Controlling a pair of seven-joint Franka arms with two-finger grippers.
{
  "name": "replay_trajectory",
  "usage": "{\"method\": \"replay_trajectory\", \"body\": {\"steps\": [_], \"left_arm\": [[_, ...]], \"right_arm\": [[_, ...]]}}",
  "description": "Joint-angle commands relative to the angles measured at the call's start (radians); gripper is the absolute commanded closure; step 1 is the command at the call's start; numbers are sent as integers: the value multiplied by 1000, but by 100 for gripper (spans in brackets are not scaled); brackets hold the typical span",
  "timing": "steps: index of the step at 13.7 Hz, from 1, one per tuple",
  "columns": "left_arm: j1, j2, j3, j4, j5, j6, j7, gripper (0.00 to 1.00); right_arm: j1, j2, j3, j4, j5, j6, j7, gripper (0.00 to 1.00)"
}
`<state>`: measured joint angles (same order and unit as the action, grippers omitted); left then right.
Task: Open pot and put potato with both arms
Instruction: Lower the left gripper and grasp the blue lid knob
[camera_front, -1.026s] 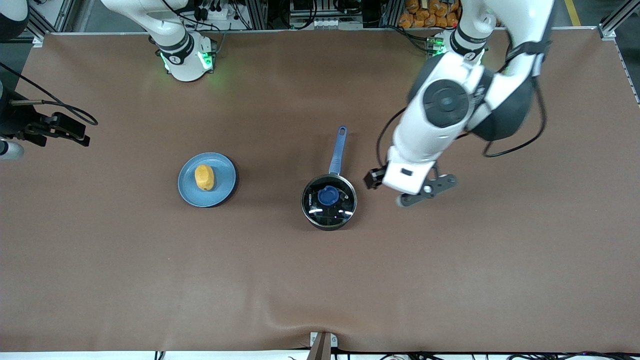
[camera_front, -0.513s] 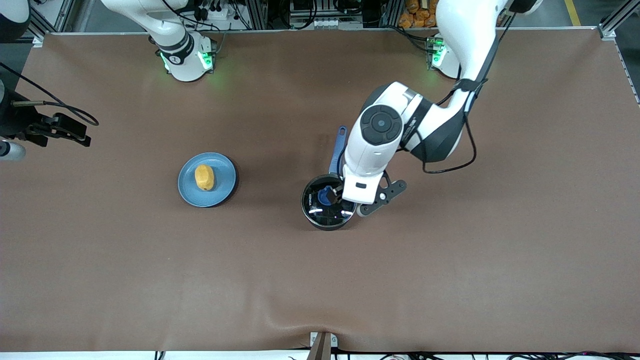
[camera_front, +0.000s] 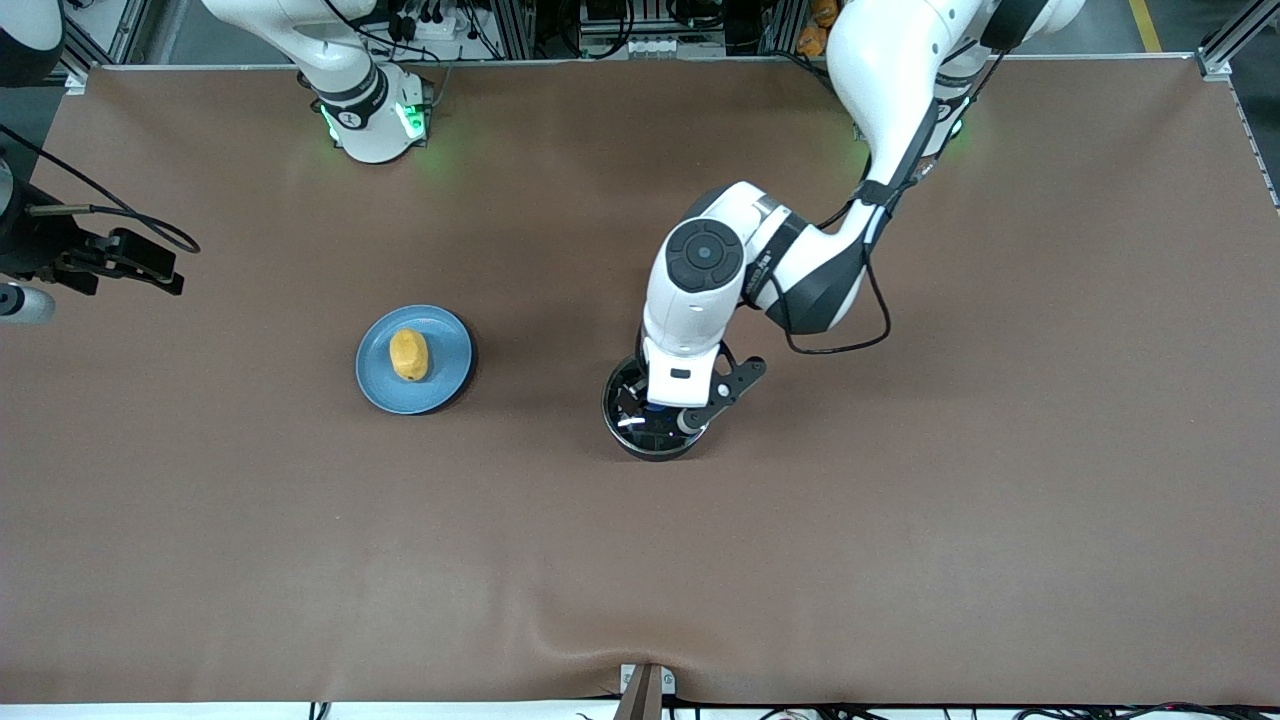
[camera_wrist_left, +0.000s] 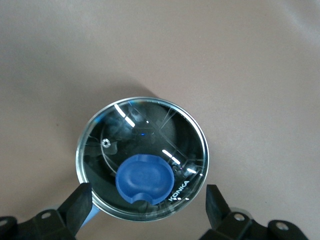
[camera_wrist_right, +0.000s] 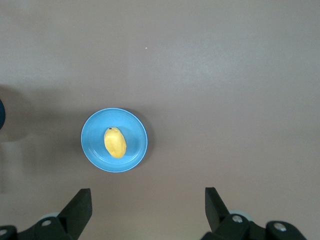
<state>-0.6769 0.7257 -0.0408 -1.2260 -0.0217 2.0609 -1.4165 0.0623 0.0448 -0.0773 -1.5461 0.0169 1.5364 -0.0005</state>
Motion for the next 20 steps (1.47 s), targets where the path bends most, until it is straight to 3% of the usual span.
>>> {"method": "replay_trajectory", "body": {"steps": [1, 7, 20], "left_arm": [[-15, 35, 22, 37, -3, 7, -32, 0], [-29, 72, 24, 37, -3, 61, -50, 0], [-29, 101, 24, 28, -10, 50, -50, 0]], "right_arm": [[-15, -22, 10, -25, 11, 11, 2, 0], [-16, -20, 8, -29, 11, 11, 2, 0], [-16, -19, 8, -31, 11, 13, 2, 0]]}}
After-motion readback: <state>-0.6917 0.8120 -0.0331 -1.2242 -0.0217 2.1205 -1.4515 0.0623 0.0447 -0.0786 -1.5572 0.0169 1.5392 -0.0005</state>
